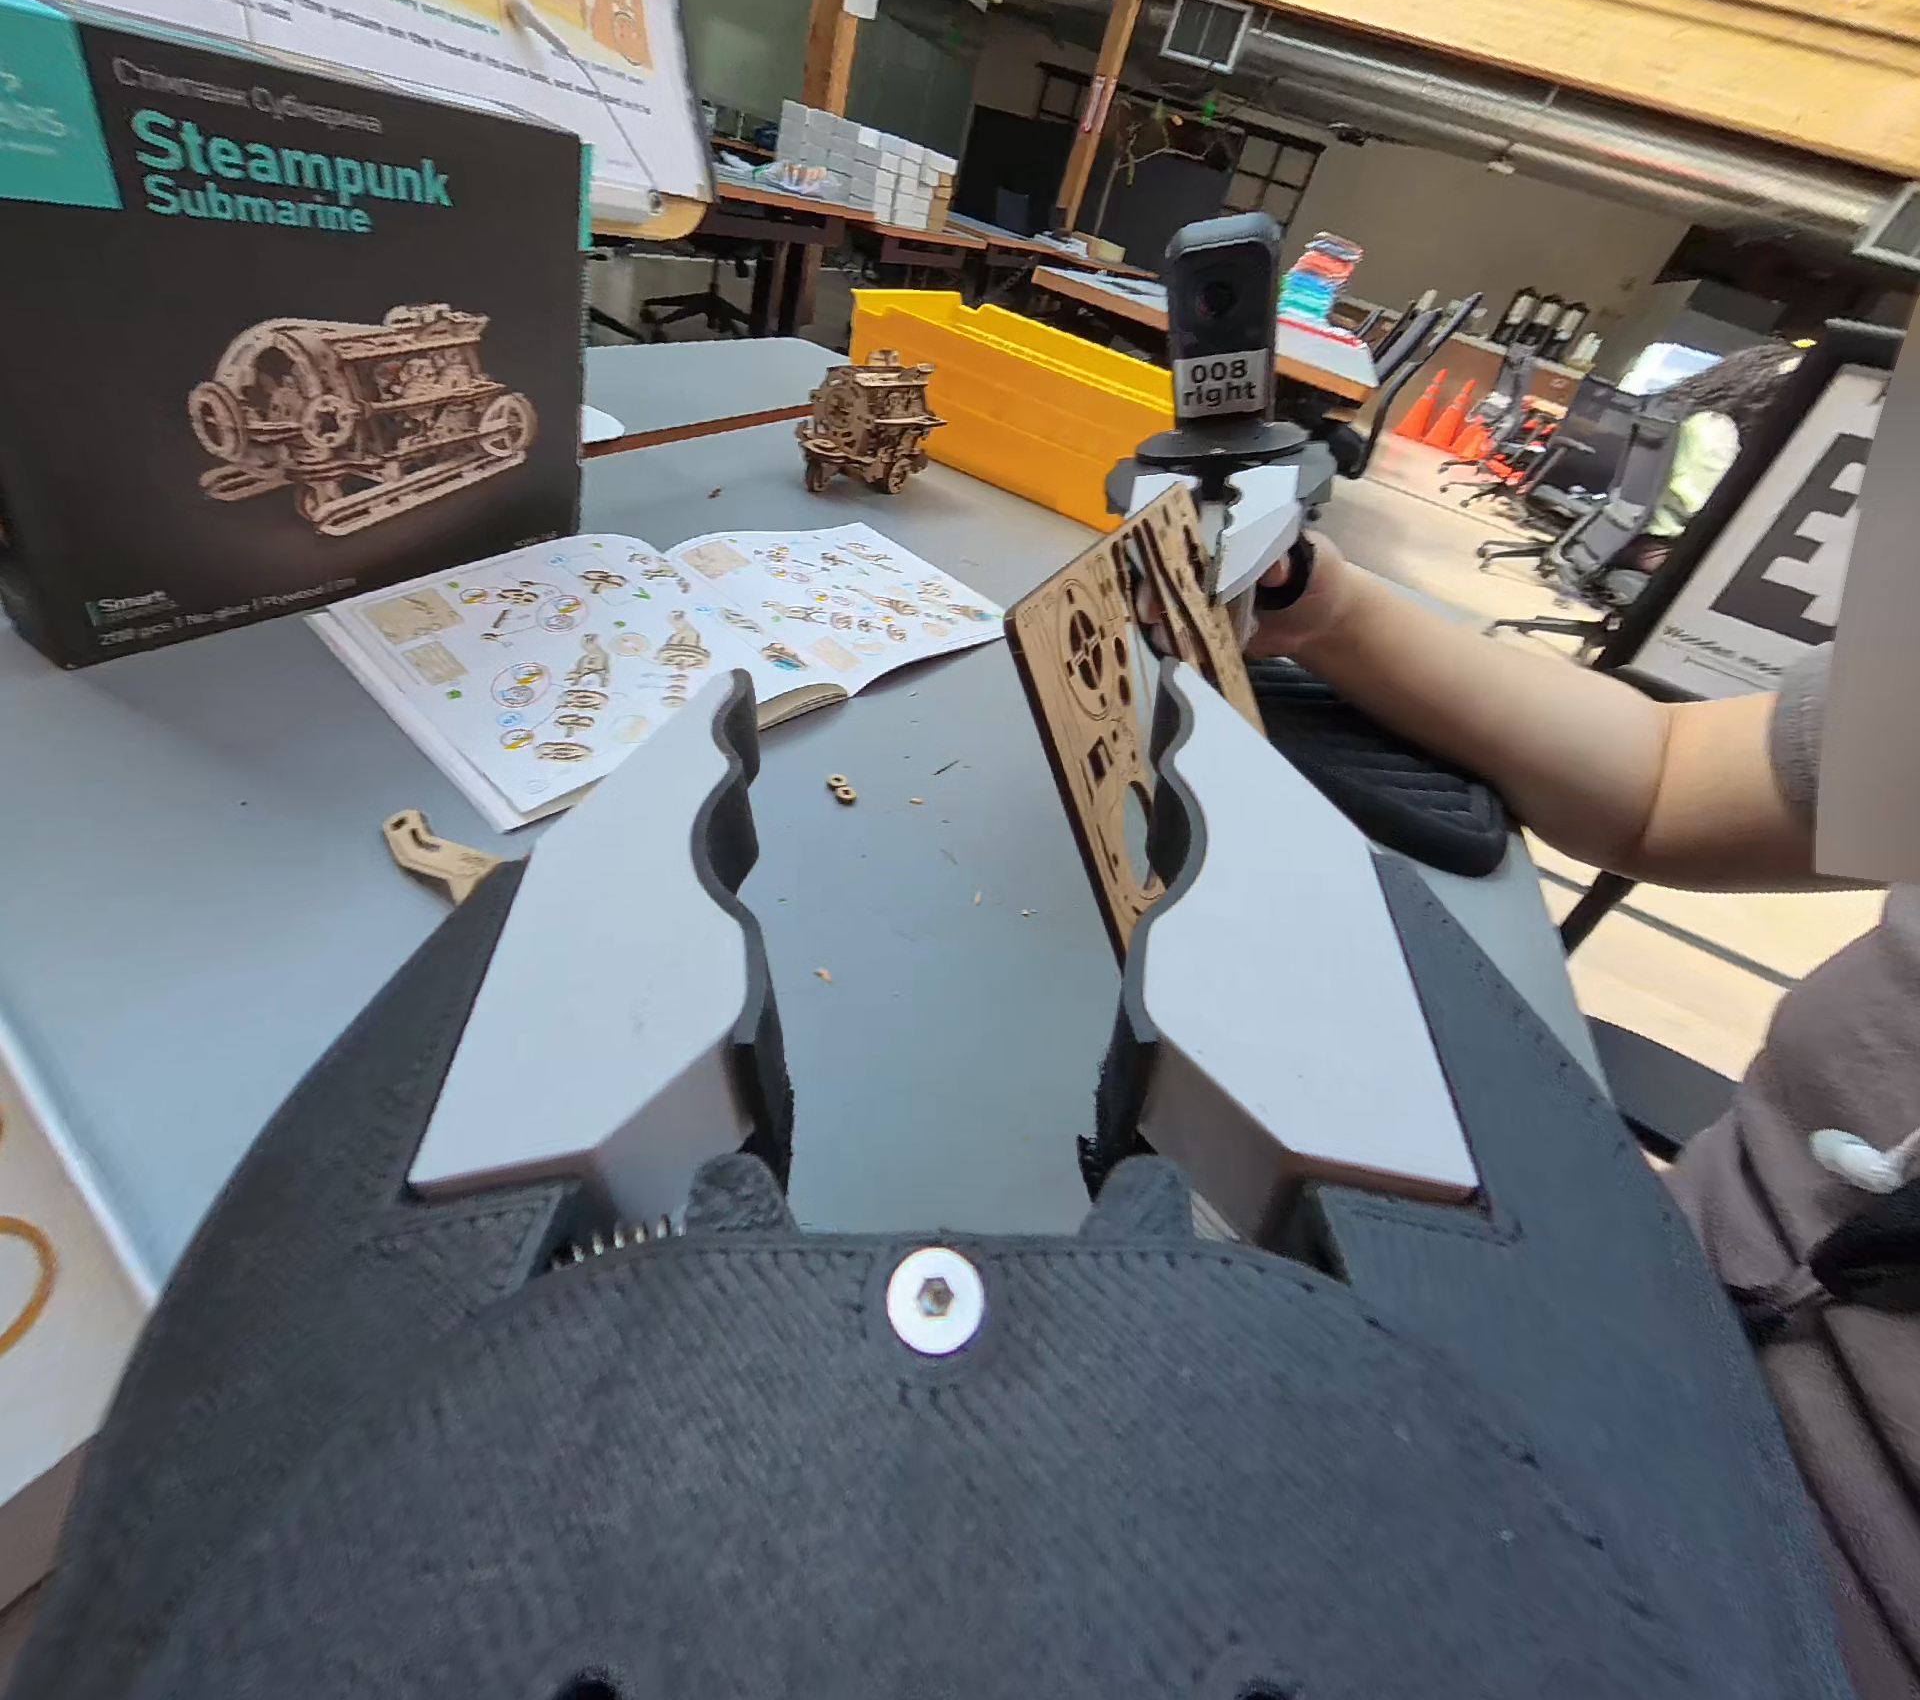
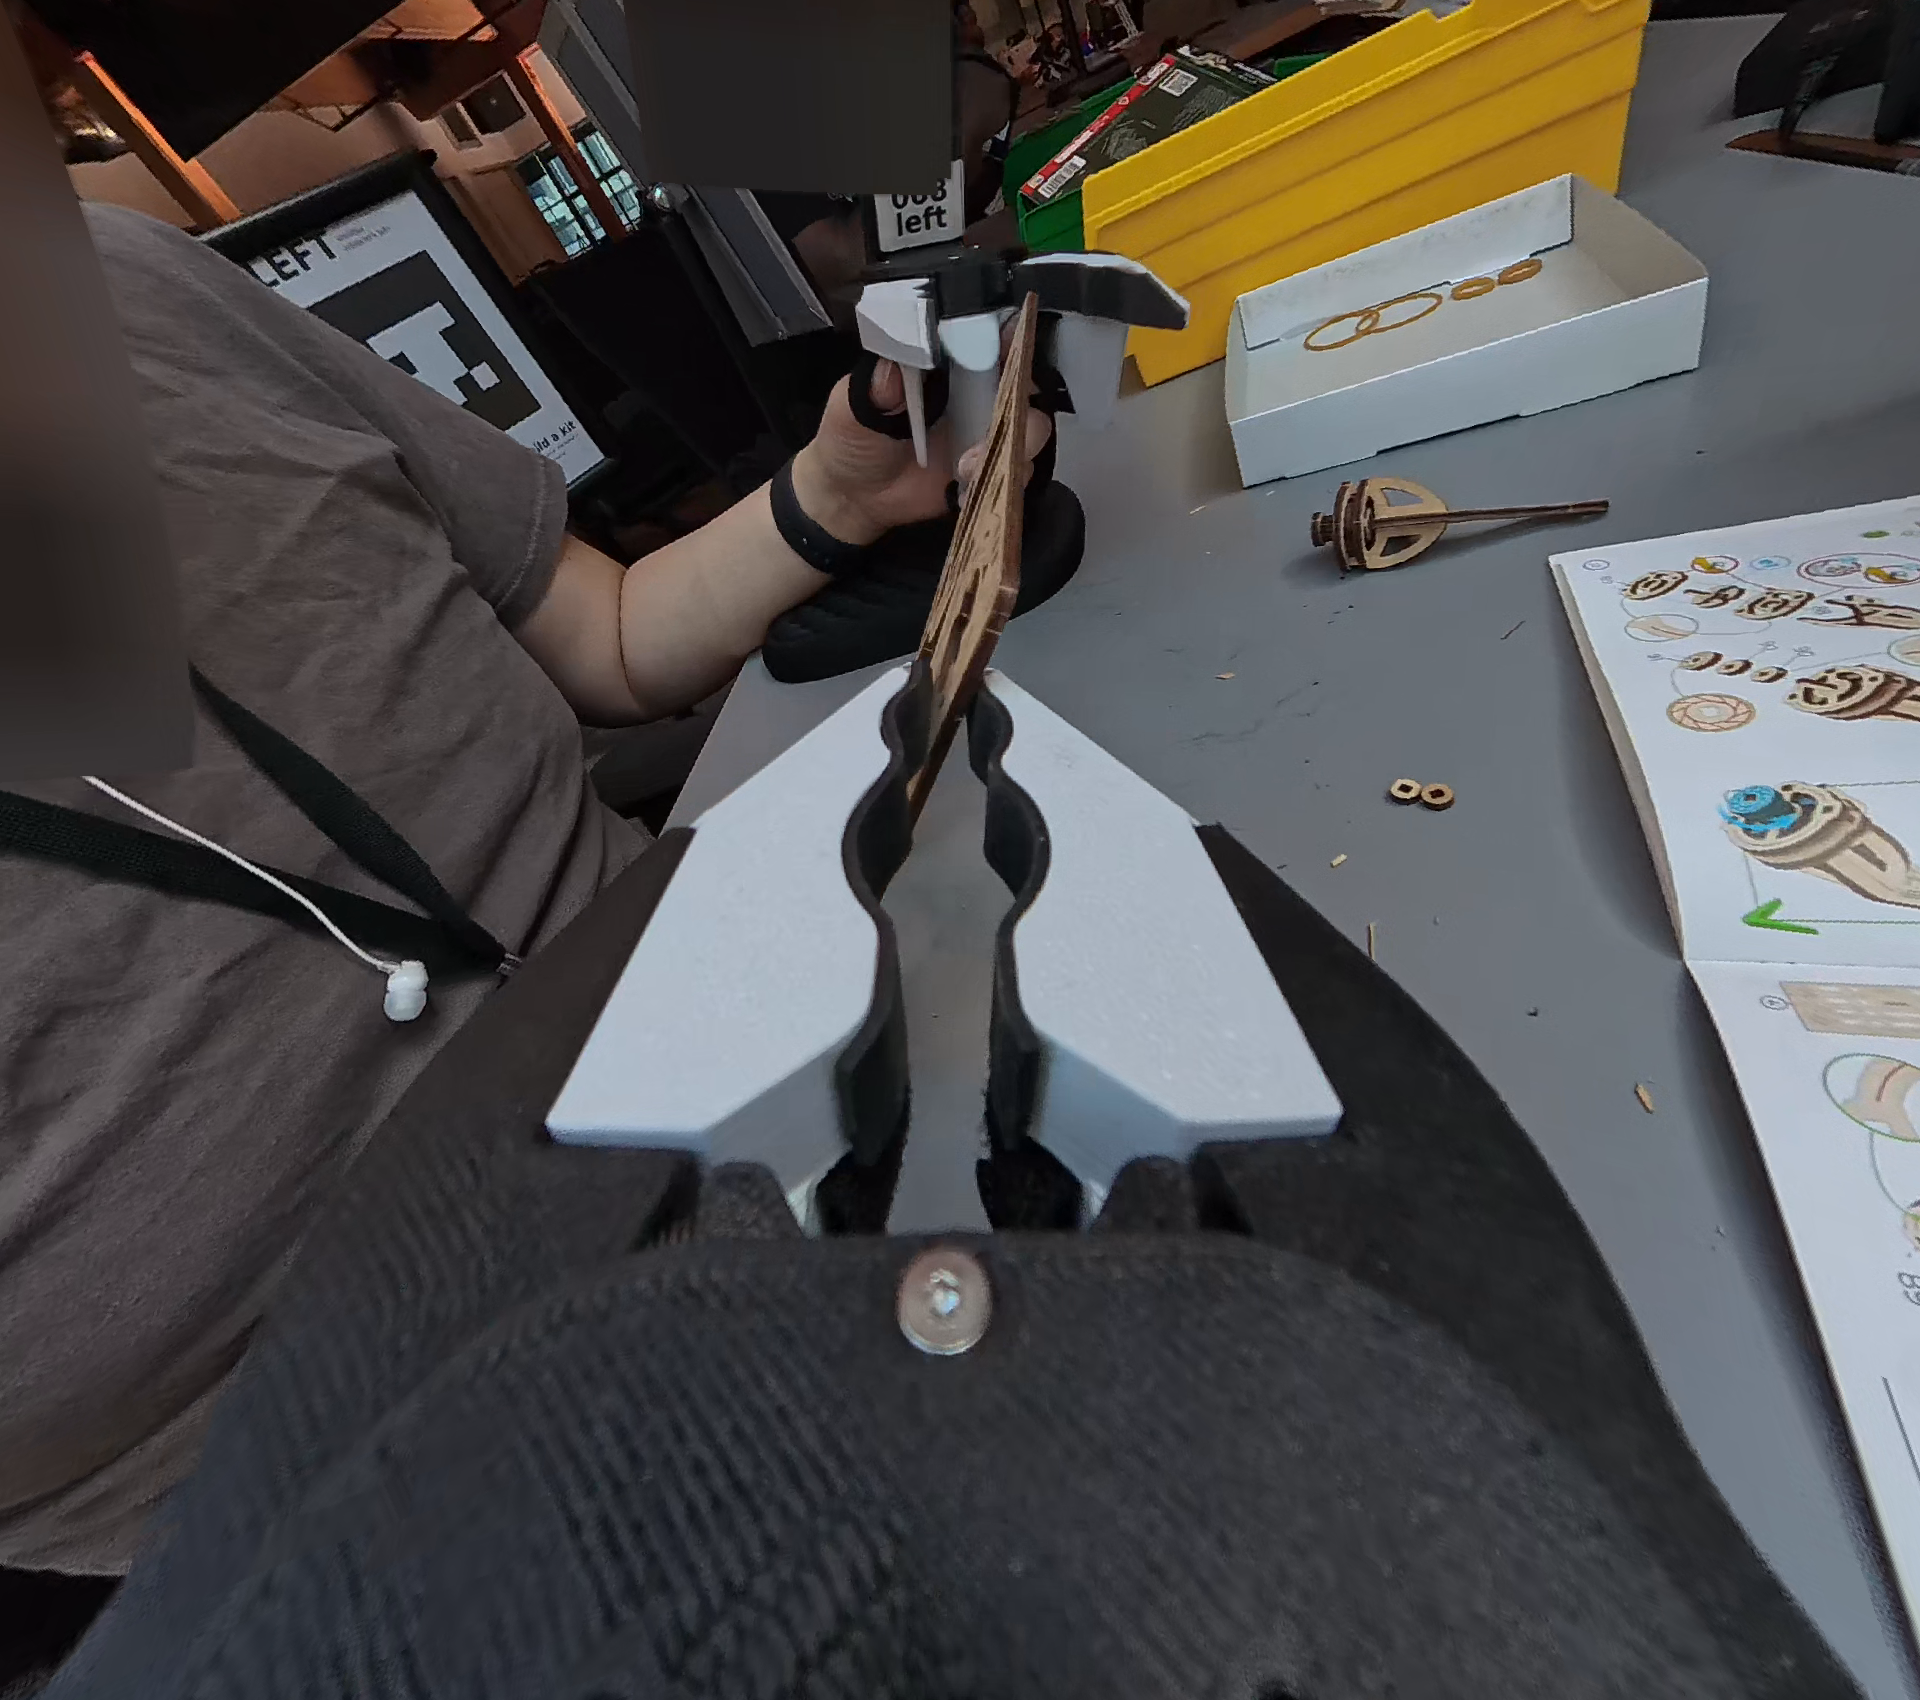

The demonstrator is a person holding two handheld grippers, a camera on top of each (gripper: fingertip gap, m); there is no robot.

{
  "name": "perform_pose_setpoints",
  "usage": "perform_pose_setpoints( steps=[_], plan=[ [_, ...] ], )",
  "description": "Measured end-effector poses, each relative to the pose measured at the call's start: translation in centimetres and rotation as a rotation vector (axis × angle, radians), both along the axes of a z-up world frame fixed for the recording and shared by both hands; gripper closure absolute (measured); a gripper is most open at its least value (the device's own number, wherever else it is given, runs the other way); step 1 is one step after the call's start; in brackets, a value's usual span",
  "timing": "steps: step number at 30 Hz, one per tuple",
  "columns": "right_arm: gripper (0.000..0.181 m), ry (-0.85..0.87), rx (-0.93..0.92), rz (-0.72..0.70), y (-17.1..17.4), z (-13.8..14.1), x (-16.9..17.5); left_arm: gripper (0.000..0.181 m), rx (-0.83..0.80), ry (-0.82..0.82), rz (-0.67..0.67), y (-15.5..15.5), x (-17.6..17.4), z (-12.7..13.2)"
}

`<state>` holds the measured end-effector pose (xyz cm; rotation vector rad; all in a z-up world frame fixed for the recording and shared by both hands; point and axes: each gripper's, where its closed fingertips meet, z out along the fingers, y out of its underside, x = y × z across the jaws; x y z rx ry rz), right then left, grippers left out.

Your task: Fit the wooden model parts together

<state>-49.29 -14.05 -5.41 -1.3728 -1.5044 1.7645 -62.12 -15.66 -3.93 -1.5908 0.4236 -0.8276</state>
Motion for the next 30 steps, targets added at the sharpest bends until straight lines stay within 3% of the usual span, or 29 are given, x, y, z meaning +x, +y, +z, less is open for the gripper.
perform_pose_setpoints(
  steps=[3, 8, 17, 28, 30],
  plan=[
    [0.175, 0.008, 0.039, -0.005, 0.0, 0.0, 0.1, 0.114, -0.05, -0.116, -0.181, -1.5, 1.9, 0.6],
    [0.175, 0.009, 0.059, -0.008, 0.1, -0.1, 0.2, 0.125, -0.152, -0.13, -0.296, -2.3, 3.3, -0.5],
    [0.174, 0.013, 0.108, 0.016, -0.6, -0.1, 0.3, 0.143, -0.268, -0.081, -0.409, -3.3, 5.6, -2.5],
    [0.172, -0.009, 0.2, 0.016, -0.5, -0.6, 0.9, 0.16, -0.318, -0.064, -0.445, -3.8, 6.2, -3.2],
    [0.172, -0.004, 0.196, 0.012, -0.3, -0.5, 1.0, 0.169, -0.319, -0.055, -0.448, -3.8, 6.4, -3.3]
  ],
)
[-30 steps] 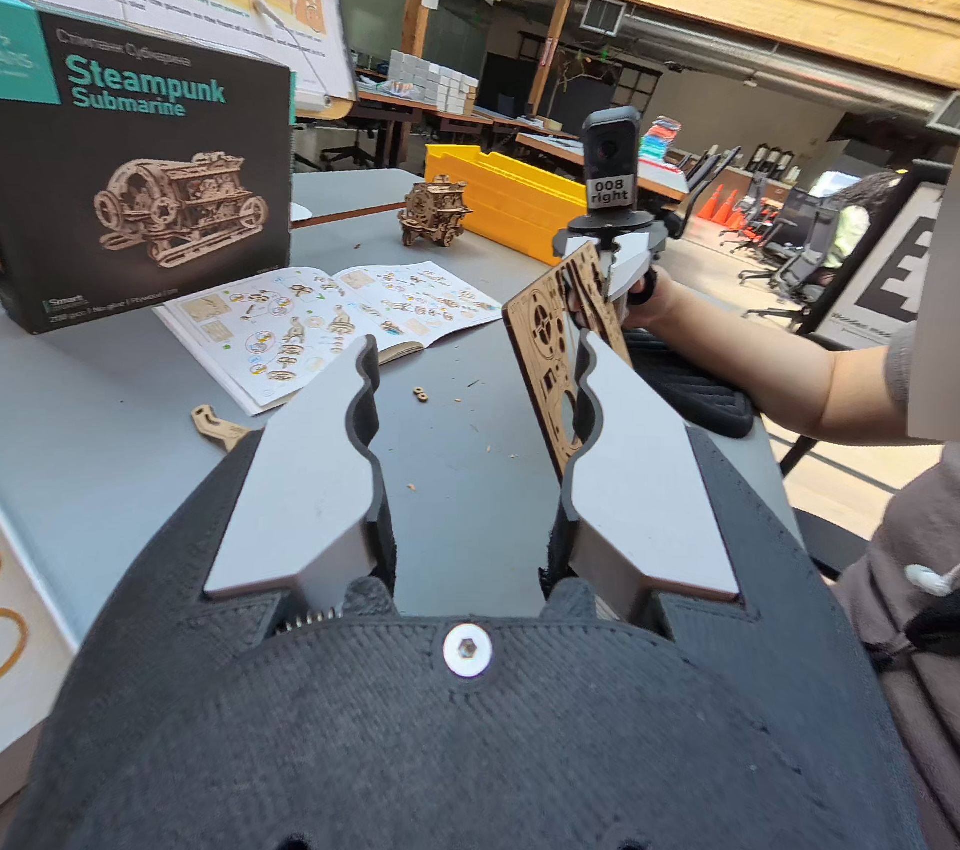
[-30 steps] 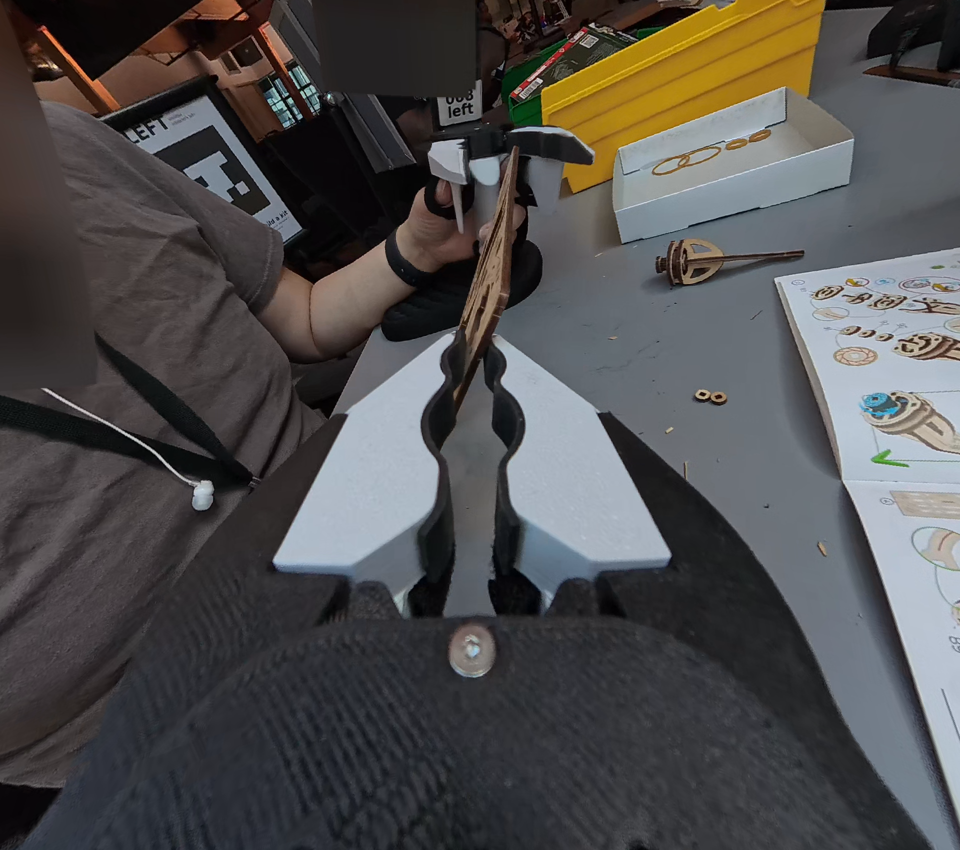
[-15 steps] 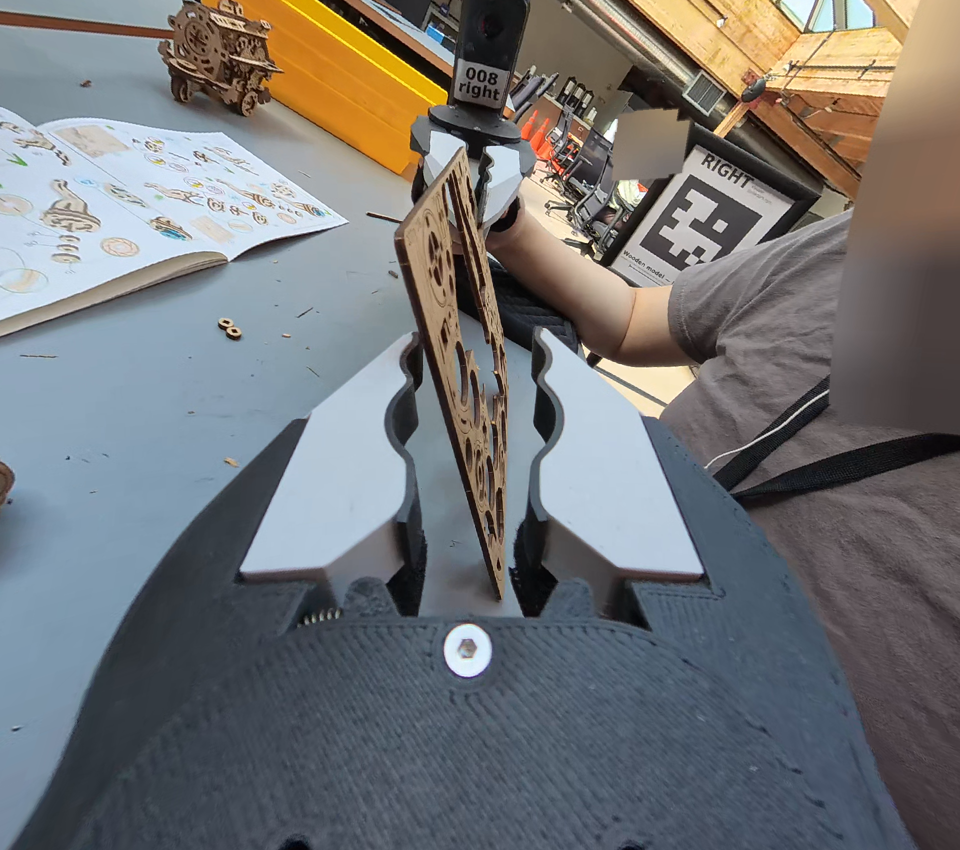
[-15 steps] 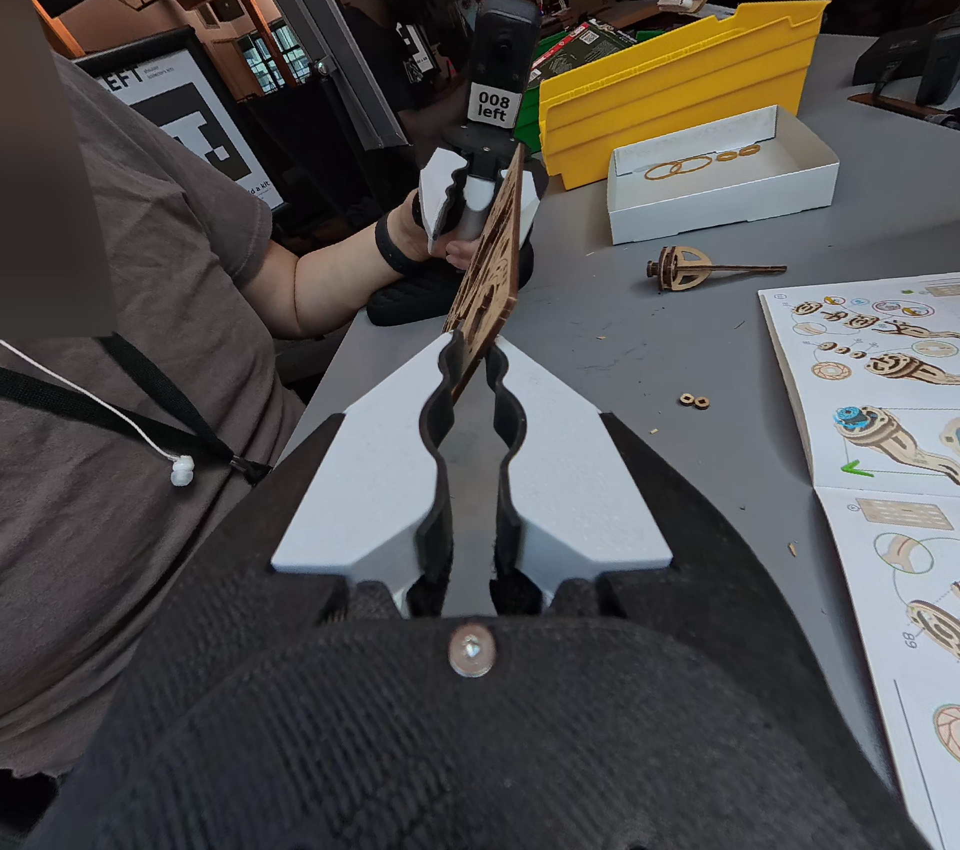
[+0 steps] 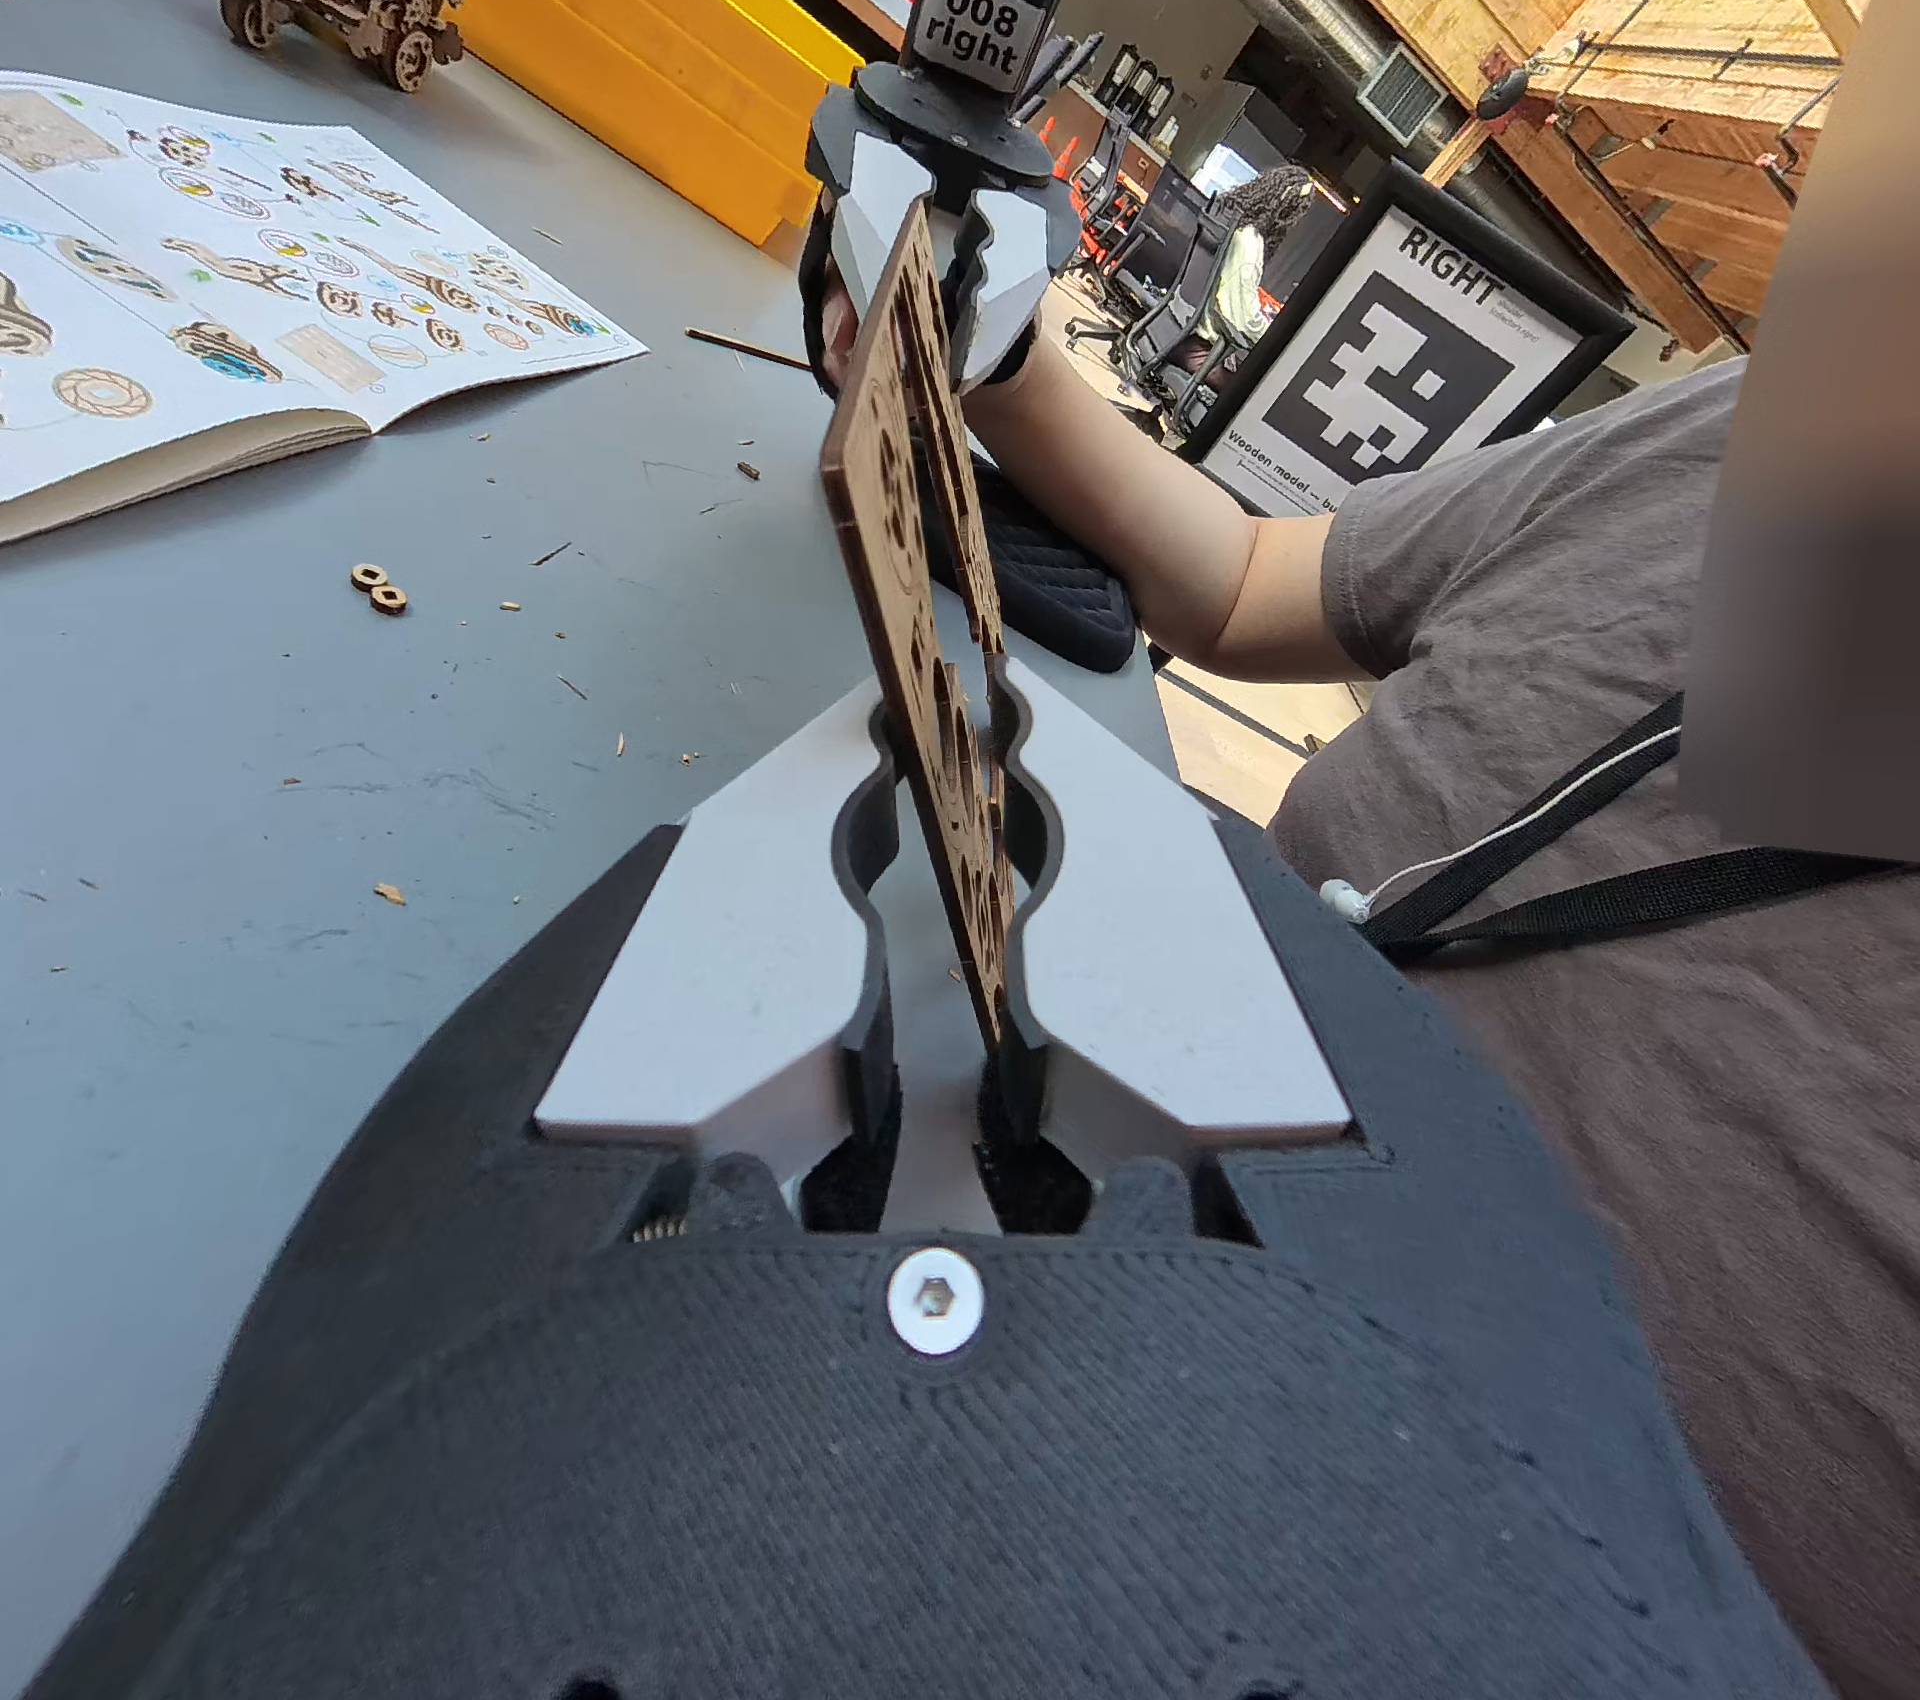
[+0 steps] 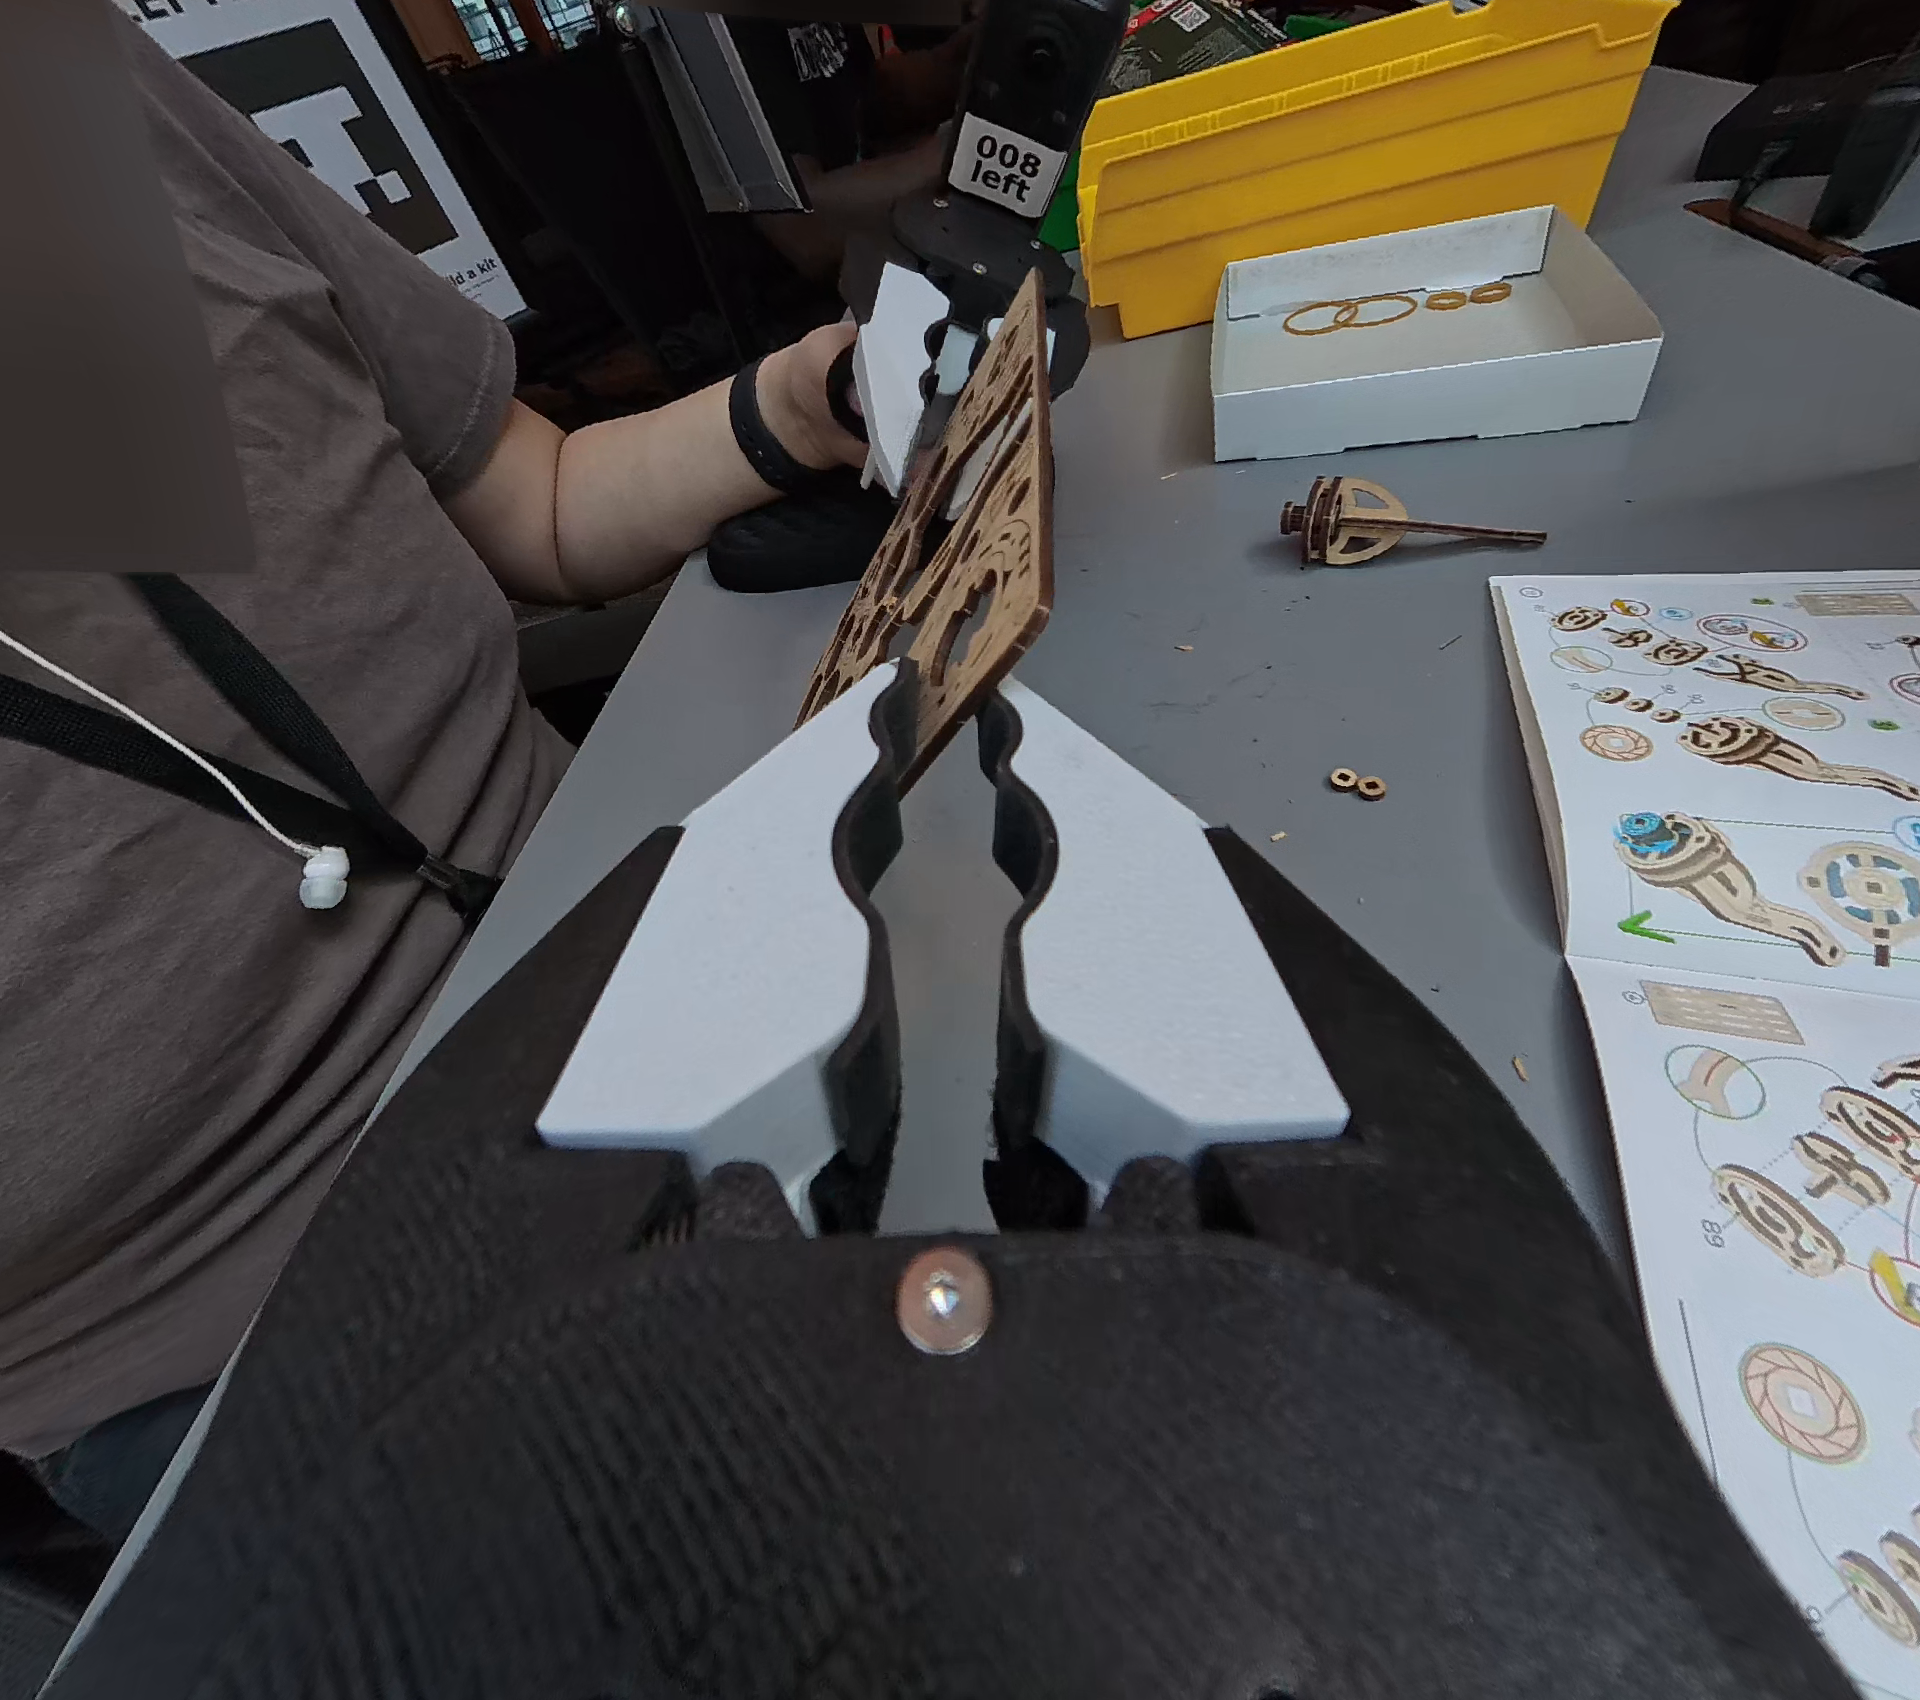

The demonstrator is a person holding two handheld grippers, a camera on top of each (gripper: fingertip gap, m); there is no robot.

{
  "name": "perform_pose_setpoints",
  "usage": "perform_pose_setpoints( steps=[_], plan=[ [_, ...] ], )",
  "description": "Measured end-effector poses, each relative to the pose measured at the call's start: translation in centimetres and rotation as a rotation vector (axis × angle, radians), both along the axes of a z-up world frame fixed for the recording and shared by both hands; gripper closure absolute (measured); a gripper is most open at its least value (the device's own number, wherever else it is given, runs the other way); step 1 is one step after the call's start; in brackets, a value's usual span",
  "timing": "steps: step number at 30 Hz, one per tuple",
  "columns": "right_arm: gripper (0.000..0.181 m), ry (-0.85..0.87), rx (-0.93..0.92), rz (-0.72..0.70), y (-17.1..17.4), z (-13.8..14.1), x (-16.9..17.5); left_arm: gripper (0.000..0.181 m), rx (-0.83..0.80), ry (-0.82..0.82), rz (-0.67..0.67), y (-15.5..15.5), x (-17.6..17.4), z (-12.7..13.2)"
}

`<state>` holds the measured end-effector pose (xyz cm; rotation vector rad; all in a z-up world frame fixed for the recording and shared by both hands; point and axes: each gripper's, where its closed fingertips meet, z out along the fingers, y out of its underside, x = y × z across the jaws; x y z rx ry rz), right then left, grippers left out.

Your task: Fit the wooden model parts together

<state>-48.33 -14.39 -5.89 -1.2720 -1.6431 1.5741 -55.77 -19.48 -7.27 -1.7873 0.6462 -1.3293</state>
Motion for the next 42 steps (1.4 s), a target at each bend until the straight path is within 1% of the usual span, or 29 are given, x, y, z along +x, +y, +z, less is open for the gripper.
perform_pose_setpoints(
  steps=[2, 8, 10, 11, 12, 13, 14, 15, 16, 18, 20, 22, 24, 25, 26, 27, 29, 32, 38, 40, 42],
  plan=[
    [0.171, 0.005, -0.012, 0.01, -0.1, 0.1, 0.0, 0.179, 0.008, 0.012, 0.007, 0.1, 0.1, -0.1],
    [0.17, 0.011, 0.035, -0.007, 0.0, 0.1, 0.0, 0.179, 0.012, 0.014, 0.015, 0.1, 0.1, -0.1],
    [0.159, -0.053, 0.079, 0.01, -0.2, -0.4, 0.8, 0.18, 0.022, 0.015, -0.002, -0.2, 0.3, 0.1],
    [0.152, -0.094, 0.134, -0.018, 0.6, -0.7, 1.5, 0.18, 0.024, 0.028, -0.004, -0.2, 0.4, -0.1],
    [0.148, -0.102, 0.197, -0.086, 2.0, -0.6, 2.3, 0.179, 0.025, 0.041, -0.003, -0.3, 0.4, -0.2],
    [0.148, -0.087, 0.255, -0.191, 4.1, -0.4, 3.1, 0.18, 0.028, 0.045, -0.006, -0.3, 0.5, -0.2],
    [0.142, -0.091, 0.321, -0.332, 7.0, -0.4, 3.9, 0.18, 0.035, 0.045, -0.01, -0.4, 0.5, -0.2],
    [0.129, -0.13, 0.381, -0.506, 10.4, -1.0, 4.9, 0.18, 0.043, 0.046, -0.012, -0.5, 0.6, -0.1],
    [0.123, -0.194, 0.406, -0.628, 13.1, -1.9, 6.1, 0.18, 0.048, 0.048, -0.012, -0.5, 0.6, -0.1],
    [0.098, -0.337, 0.382, -0.741, 15.7, -4.4, 7.9, 0.18, 0.052, 0.049, -0.012, -0.5, 0.6, 0.0],
    [0.091, -0.442, 0.336, -0.748, 16.1, -6.6, 8.3, 0.18, 0.051, 0.045, -0.014, -0.5, 0.6, 0.0],
    [0.091, -0.529, 0.363, -0.745, 16.2, -8.4, 8.3, 0.18, 0.048, 0.045, -0.013, -0.5, 0.6, 0.0],
    [0.099, -0.611, 0.403, -0.743, 16.4, -9.9, 8.5, 0.18, 0.048, 0.047, -0.011, -0.5, 0.6, 0.0],
    [0.106, -0.611, 0.386, -0.738, 16.3, -10.1, 8.4, 0.18, 0.048, 0.048, -0.009, -0.4, 0.6, 0.0],
    [0.118, -0.608, 0.362, -0.739, 16.3, -10.0, 8.4, 0.18, 0.048, 0.049, -0.007, -0.4, 0.6, 0.0],
    [0.121, -0.615, 0.357, -0.749, 16.5, -10.0, 8.7, 0.18, 0.046, 0.048, -0.005, -0.4, 0.6, -0.1],
    [0.122, -0.628, 0.339, -0.771, 16.9, -10.2, 9.1, 0.18, 0.039, 0.044, -0.006, -0.4, 0.7, -0.1],
    [0.126, -0.62, 0.265, -0.758, 16.7, -10.5, 9.1, 0.18, 0.037, 0.041, -0.008, -0.4, 0.7, -0.1],
    [0.127, -0.54, 0.298, -0.702, 17.5, -10.4, 8.6, 0.18, 0.027, 0.04, -0.013, -0.4, 0.9, -0.2],
    [0.123, -0.528, 0.309, -0.695, 17.4, -10.2, 8.7, 0.18, 0.019, 0.034, -0.012, -0.3, 0.9, -0.2],
    [0.121, -0.489, 0.361, -0.712, 17.5, -9.2, 8.7, 0.18, 0.016, 0.037, -0.005, -0.3, 0.9, -0.3]
  ],
)
